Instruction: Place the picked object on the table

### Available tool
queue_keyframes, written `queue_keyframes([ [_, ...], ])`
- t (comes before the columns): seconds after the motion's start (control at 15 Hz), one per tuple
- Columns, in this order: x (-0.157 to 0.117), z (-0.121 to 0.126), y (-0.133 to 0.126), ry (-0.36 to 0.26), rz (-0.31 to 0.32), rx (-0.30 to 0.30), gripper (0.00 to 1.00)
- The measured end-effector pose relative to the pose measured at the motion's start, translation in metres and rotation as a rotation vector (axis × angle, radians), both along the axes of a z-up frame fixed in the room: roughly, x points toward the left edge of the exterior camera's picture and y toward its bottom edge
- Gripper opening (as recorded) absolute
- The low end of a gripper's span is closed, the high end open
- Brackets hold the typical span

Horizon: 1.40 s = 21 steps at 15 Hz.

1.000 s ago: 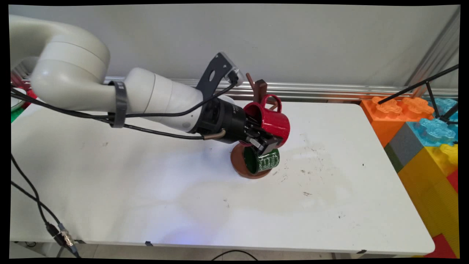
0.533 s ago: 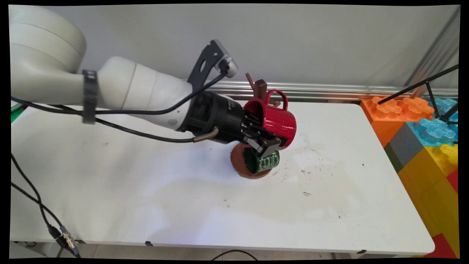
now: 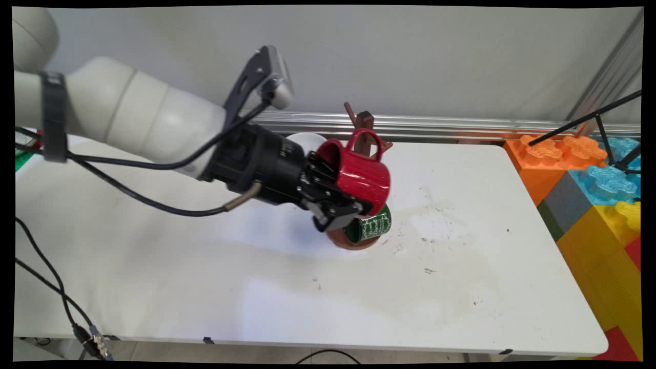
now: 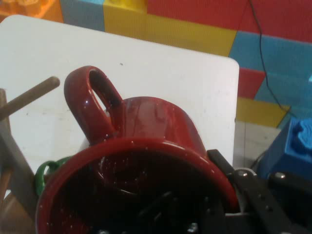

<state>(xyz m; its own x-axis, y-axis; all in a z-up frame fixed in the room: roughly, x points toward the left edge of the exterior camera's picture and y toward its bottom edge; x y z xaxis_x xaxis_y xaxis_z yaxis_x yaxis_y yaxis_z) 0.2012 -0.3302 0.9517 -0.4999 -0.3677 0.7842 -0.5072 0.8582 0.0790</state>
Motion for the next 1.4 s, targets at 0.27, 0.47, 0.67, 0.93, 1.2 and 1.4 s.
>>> queue_keyframes([
  [0.27,0.024,0.014,0.002,-0.089,-0.038,-0.003,0.0],
  [0.47,0.044,0.024,0.002,-0.185,-0.072,-0.011,0.0],
  [0.67,0.065,0.029,-0.003,-0.302,-0.092,-0.017,0.0],
  [0.93,0.089,0.024,-0.018,-0.456,-0.086,0.007,0.0],
  [1.2,0.103,0.016,-0.034,-0.564,-0.088,0.024,0.0],
  [1.4,0.109,0.007,-0.048,-0.637,-0.093,0.034,0.0],
])
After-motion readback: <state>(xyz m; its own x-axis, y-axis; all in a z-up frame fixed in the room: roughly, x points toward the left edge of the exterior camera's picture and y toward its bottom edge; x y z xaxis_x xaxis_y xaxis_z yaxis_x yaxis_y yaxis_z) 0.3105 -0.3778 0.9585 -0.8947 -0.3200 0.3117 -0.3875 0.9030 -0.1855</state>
